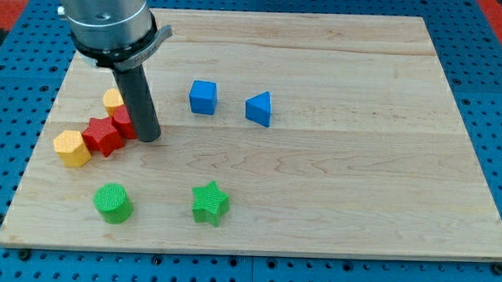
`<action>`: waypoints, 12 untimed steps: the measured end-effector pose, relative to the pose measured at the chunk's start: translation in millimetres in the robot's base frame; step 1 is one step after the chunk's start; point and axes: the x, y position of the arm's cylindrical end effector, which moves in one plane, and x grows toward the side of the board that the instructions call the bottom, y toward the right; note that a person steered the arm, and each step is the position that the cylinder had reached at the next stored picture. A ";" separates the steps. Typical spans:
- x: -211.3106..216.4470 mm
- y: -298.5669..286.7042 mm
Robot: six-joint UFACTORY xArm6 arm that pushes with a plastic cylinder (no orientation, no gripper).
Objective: Push the yellow hexagon to the left side of the red star
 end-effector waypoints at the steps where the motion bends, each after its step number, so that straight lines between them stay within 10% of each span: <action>1: -11.1 0.0; 4: 54.8 23.5; 8: 75.2 -160.3; 12: 74.7 -115.3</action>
